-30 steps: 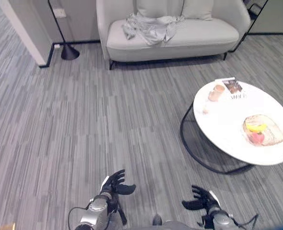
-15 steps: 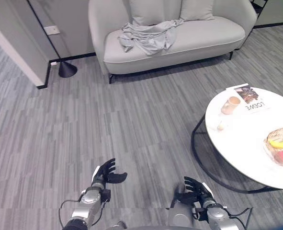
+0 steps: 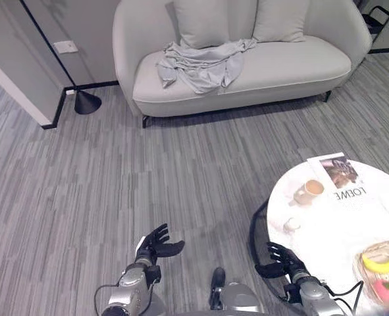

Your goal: Hang the clothes on the sofa on the clothes rack.

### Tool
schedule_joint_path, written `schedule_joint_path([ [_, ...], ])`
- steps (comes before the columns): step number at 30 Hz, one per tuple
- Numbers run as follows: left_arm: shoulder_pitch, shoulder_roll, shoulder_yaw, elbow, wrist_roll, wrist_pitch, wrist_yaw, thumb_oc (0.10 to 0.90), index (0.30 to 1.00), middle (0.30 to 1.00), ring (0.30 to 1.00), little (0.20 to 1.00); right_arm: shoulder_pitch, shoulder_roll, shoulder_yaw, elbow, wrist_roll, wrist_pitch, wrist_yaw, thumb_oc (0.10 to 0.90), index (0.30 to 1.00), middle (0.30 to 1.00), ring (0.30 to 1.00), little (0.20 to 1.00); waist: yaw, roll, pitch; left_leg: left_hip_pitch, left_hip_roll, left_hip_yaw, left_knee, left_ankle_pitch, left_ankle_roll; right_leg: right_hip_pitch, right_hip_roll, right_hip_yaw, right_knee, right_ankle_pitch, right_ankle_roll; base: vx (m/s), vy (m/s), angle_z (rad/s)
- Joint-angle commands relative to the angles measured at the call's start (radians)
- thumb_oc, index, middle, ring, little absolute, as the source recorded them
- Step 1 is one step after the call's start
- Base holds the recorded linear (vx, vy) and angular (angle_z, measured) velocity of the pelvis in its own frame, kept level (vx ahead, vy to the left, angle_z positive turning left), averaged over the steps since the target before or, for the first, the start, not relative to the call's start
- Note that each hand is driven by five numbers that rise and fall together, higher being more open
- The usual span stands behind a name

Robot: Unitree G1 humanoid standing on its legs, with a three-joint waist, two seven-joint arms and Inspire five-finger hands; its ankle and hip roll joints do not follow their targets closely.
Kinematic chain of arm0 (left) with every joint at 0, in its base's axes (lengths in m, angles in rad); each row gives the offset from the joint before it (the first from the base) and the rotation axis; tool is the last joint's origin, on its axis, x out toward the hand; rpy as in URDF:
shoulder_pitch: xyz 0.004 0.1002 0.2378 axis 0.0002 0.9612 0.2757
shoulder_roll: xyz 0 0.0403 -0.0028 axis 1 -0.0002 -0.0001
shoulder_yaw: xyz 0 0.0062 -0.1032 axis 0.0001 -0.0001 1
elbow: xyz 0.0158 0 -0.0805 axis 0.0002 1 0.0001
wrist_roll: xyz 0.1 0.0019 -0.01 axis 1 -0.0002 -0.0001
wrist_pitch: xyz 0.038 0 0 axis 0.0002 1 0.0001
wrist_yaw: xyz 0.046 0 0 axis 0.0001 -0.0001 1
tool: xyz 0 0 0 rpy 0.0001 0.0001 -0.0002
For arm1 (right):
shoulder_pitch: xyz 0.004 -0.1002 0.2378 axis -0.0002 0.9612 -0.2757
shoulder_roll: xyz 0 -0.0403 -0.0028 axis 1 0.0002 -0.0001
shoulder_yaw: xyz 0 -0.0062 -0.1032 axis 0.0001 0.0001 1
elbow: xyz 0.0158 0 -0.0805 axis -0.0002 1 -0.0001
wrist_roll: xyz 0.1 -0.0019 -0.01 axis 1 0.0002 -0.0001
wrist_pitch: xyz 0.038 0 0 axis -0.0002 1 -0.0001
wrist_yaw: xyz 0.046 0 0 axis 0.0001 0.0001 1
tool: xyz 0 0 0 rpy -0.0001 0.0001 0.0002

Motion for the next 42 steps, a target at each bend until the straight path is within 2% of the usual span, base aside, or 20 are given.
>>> schedule_joint_path([
  [1, 0.005, 0.033, 0.012, -0.131, 0.017, -0.049, 0.005, 0.800, 0.900, 0.900, 0.900, 0.900, -0.067, -0.080, 0.035, -0.131, -0.102, -0.058, -0.002, 0.800, 0.900, 0.900, 0.900, 0.900, 0.045, 0.003, -0.047, -0.008, -0.053, -0.041, -0.470, 0.111, 0.036, 0.128, -0.058, -0.020, -0.011, -0.152, 0.143, 0.77, 0.147, -0.05],
  [6, 0.010, 0.032, 0.024, -0.116, 0.025, -0.047, 0.002, 0.800, 0.900, 0.900, 0.900, 0.900, -0.100, -0.076, 0.083, -0.136, -0.172, -0.049, 0.027, 0.800, 0.900, 0.900, 0.900, 0.900, 0.047, 0.011, -0.091, -0.009, -0.038, 0.032, -0.554, 0.144, 0.024, 0.209, -0.055, 0.004, -0.011, -0.184, 0.168, 0.56, 0.074, -0.26],
  [10, 0.011, 0.041, 0.005, -0.112, 0.045, -0.045, -0.001, 0.800, 0.900, 0.900, 0.900, 0.900, -0.065, -0.043, 0.104, -0.153, -0.180, -0.054, 0.044, 0.800, 0.900, 0.900, 0.900, 0.900, 0.063, -0.032, -0.150, 0.048, -0.142, 0.045, -0.541, 0.118, 0.085, 0.240, -0.165, 0.030, 0.144, -0.104, 0.223, 0.58, 0.158, -0.42],
  [12, 0.003, 0.050, -0.005, -0.128, 0.038, -0.044, -0.004, 0.800, 0.900, 0.900, 0.900, 0.900, -0.057, -0.026, 0.116, -0.143, -0.172, -0.058, 0.048, 0.800, 0.900, 0.900, 0.900, 0.900, 0.066, -0.052, -0.146, 0.095, -0.211, 0.043, -0.544, 0.050, 0.142, 0.172, -0.236, 0.041, 0.363, 0.020, 0.260, 0.44, 0.228, -0.03],
  [13, -0.020, 0.068, -0.017, -0.132, 0.035, -0.039, -0.001, 0.800, 0.900, 0.900, 0.900, 0.900, -0.062, -0.014, 0.120, -0.136, -0.158, -0.056, 0.043, 0.800, 0.900, 0.900, 0.900, 0.900, 0.048, -0.057, -0.121, 0.145, -0.257, 0.036, -0.554, -0.012, 0.190, 0.046, -0.292, 0.072, 0.605, 0.165, 0.267, 0.48, 0.264, 0.30],
  [15, -0.038, 0.081, -0.011, -0.124, 0.041, -0.035, 0.001, 0.800, 0.900, 0.900, 0.900, 0.900, -0.075, 0.001, 0.107, -0.125, -0.151, -0.051, 0.039, 0.800, 0.900, 0.900, 0.900, 0.900, 0.037, -0.052, -0.110, 0.197, -0.265, 0.042, -0.554, -0.072, 0.207, -0.055, -0.364, 0.042, 0.663, 0.163, 0.266, 0.45, 0.124, 0.41],
  [17, -0.044, 0.087, -0.002, -0.120, 0.036, -0.040, 0.003, 0.800, 0.900, 0.900, 0.900, 0.900, -0.067, 0.000, 0.094, -0.130, -0.142, -0.049, 0.040, 0.800, 0.900, 0.900, 0.900, 0.900, 0.025, -0.044, -0.102, 0.240, -0.272, 0.034, -0.554, -0.115, 0.203, -0.098, -0.395, -0.039, 0.543, 0.121, 0.243, 0.47, -0.071, 0.46],
  [19, -0.038, 0.090, -0.002, -0.124, 0.038, -0.040, 0.002, 0.800, 0.900, 0.900, 0.900, 0.900, -0.055, -0.005, 0.082, -0.142, -0.141, -0.046, 0.043, 0.800, 0.900, 0.900, 0.900, 0.900, 0.012, -0.033, -0.099, 0.257, -0.270, 0.016, -0.554, -0.128, 0.198, -0.105, -0.378, -0.065, 0.466, 0.098, 0.238, 0.30, -0.106, 0.19],
  [23, -0.042, 0.087, 0.006, -0.122, 0.064, -0.046, 0.001, 0.800, 0.900, 0.900, 0.900, 0.900, -0.027, -0.012, 0.059, -0.153, -0.151, -0.035, 0.037, 0.800, 0.900, 0.900, 0.900, 0.900, -0.035, -0.026, -0.071, 0.329, -0.270, -0.020, -0.554, -0.185, 0.166, -0.190, -0.241, 0.058, 0.016, 0.105, 0.263, 0.41, -0.230, 0.42],
  [25, -0.054, 0.089, 0.022, -0.124, 0.099, -0.050, -0.011, 0.800, 0.900, 0.900, 0.900, 0.900, 0.000, -0.006, 0.047, -0.163, -0.164, -0.029, 0.049, 0.800, 0.900, 0.900, 0.900, 0.900, -0.062, -0.030, -0.055, 0.383, -0.275, -0.033, -0.554, -0.214, 0.147, -0.338, -0.229, 0.116, -0.011, 0.127, 0.303, 0.46, -0.267, 0.13],
  [29, -0.045, 0.080, 0.019, -0.119, 0.093, -0.056, -0.017, 0.800, 0.900, 0.900, 0.900, 0.900, 0.060, -0.005, 0.017, -0.162, -0.167, -0.027, 0.054, 0.800, 0.900, 0.900, 0.900, 0.900, -0.098, -0.028, -0.052, 0.471, -0.268, -0.078, -0.554, -0.240, 0.131, -0.297, -0.236, 0.113, 0.002, 0.180, 0.290, 0.49, -0.323, 0.37],
  [30, -0.039, 0.074, 0.014, -0.120, 0.091, -0.054, -0.017, 0.800, 0.900, 0.900, 0.900, 0.900, 0.064, -0.011, 0.007, -0.152, -0.157, -0.029, 0.047, 0.800, 0.900, 0.900, 0.900, 0.900, -0.102, -0.021, -0.057, 0.476, -0.248, -0.097, -0.518, -0.196, 0.120, -0.279, -0.216, 0.125, 0.014, 0.189, 0.273, 0.61, -0.551, 0.75],
  [32, -0.034, 0.069, 0.006, -0.130, 0.069, -0.059, -0.013, 0.800, 0.900, 0.900, 0.900, 0.900, 0.052, -0.033, -0.010, -0.139, -0.140, -0.030, 0.028, 0.800, 0.900, 0.900, 0.900, 0.900, -0.114, -0.001, -0.060, 0.423, -0.166, -0.132, -0.318, -0.098, 0.107, -0.233, -0.164, 0.142, 0.027, 0.153, 0.228, 0.42, -0.550, 0.80],
  [34, -0.027, 0.071, -0.007, -0.147, 0.045, -0.050, -0.016, 0.800, 0.900, 0.900, 0.900, 0.900, 0.046, -0.056, -0.024, -0.139, -0.087, -0.039, 0.012, 0.800, 0.900, 0.900, 0.900, 0.900, -0.111, -0.006, -0.055, 0.308, -0.068, -0.159, 0.025, 0.044, 0.106, -0.154, -0.104, 0.115, 0.013, 0.087, 0.145, 0.36, -0.627, 0.34],
  [35, -0.027, 0.070, -0.007, -0.147, 0.045, -0.050, -0.016, 0.800, 0.900, 0.900, 0.900, 0.900, 0.046, -0.056, -0.024, -0.139, -0.087, -0.039, 0.012, 0.800, 0.900, 0.900, 0.900, 0.900, -0.114, -0.002, -0.055, 0.303, -0.061, -0.165, 0.033, 0.041, 0.104, -0.153, -0.099, 0.111, 0.013, 0.086, 0.143, 0.28, -0.508, 0.18],
  [37, -0.013, 0.066, -0.011, -0.157, 0.023, -0.044, -0.022, 0.800, 0.900, 0.900, 0.900, 0.900, 0.037, -0.075, -0.027, -0.132, -0.071, -0.042, 0.002, 0.800, 0.900, 0.900, 0.900, 0.900, -0.090, -0.002, -0.034, 0.210, 0.007, -0.171, 0.301, 0.070, 0.087, -0.051, -0.038, 0.113, -0.010, 0.013, 0.089, 0.34, -0.456, 0.36],
  [38, -0.015, 0.065, -0.015, -0.157, 0.021, -0.040, -0.018, 0.800, 0.900, 0.900, 0.900, 0.900, 0.023, -0.083, -0.029, -0.124, -0.072, -0.038, -0.001, 0.800, 0.900, 0.900, 0.900, 0.900, -0.069, -0.011, -0.021, 0.140, 0.000, -0.178, 0.390, 0.042, 0.085, -0.020, -0.028, 0.120, -0.011, -0.010, 0.076, 0.50, -0.526, -0.14],
  [39, -0.019, 0.058, -0.017, -0.152, 0.019, -0.039, -0.022, 0.800, 0.900, 0.900, 0.900, 0.900, 0.009, -0.090, -0.025, -0.127, -0.070, -0.030, 0.002, 0.800, 0.900, 0.900, 0.900, 0.900, -0.031, -0.038, -0.017, 0.013, -0.036, -0.129, 0.355, -0.004, 0.100, 0.029, -0.032, 0.134, -0.011, -0.035, 0.071, 0.32, -0.319, -0.49],
  [41, -0.012, 0.056, -0.016, -0.158, 0.009, -0.042, -0.024, 0.800, 0.900, 0.900, 0.900, 0.900, 0.011, -0.087, -0.029, -0.132, -0.063, -0.033, 0.003, 0.800, 0.900, 0.900, 0.900, 0.900, -0.021, -0.043, -0.021, -0.023, -0.024, -0.098, 0.300, -0.003, 0.092, 0.052, -0.034, 0.141, -0.011, -0.050, 0.076, 0.34, -0.143, -0.36],
  [42, -0.008, 0.055, -0.018, -0.163, 0.010, -0.044, -0.028, 0.800, 0.900, 0.900, 0.900, 0.900, 0.014, -0.086, -0.035, -0.136, -0.058, -0.039, 0.005, 0.800, 0.900, 0.900, 0.900, 0.900, -0.011, -0.042, -0.027, -0.020, -0.012, -0.058, 0.162, 0.009, 0.089, 0.070, -0.036, 0.138, -0.011, -0.076, 0.087, 0.66, -0.019, -0.09],
])
